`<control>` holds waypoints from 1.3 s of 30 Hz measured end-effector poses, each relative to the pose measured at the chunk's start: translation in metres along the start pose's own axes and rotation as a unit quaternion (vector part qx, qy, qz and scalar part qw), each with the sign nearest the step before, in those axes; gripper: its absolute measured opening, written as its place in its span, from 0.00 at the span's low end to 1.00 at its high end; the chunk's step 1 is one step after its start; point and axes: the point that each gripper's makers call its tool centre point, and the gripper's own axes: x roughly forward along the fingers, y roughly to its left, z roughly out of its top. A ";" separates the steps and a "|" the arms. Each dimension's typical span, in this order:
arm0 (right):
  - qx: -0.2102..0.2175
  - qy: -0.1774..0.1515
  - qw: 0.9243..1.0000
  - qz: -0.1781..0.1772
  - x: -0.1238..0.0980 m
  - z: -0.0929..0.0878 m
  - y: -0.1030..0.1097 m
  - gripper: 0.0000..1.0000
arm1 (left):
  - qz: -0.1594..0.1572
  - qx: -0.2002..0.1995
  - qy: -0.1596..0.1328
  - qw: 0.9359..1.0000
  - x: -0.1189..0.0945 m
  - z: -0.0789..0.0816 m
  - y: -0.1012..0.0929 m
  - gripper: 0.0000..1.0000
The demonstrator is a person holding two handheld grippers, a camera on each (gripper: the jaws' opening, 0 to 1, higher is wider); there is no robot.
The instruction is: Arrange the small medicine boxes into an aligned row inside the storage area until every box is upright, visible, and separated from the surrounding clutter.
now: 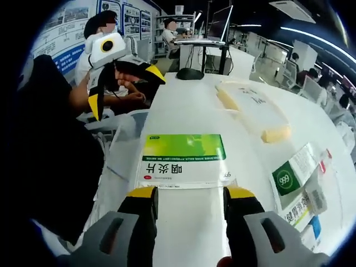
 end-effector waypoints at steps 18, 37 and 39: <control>0.046 -0.030 0.997 -0.062 -0.050 0.016 -0.025 0.46 | -0.002 0.003 0.004 1.000 0.003 0.000 -0.002 0.77; 0.145 -0.083 0.976 -0.139 -0.102 0.013 -0.084 0.44 | -0.003 0.004 0.005 1.000 0.004 0.001 -0.004 0.77; 0.150 -0.078 0.973 -0.159 -0.104 0.008 -0.093 0.44 | -0.004 0.005 0.006 1.000 0.004 0.001 -0.004 0.77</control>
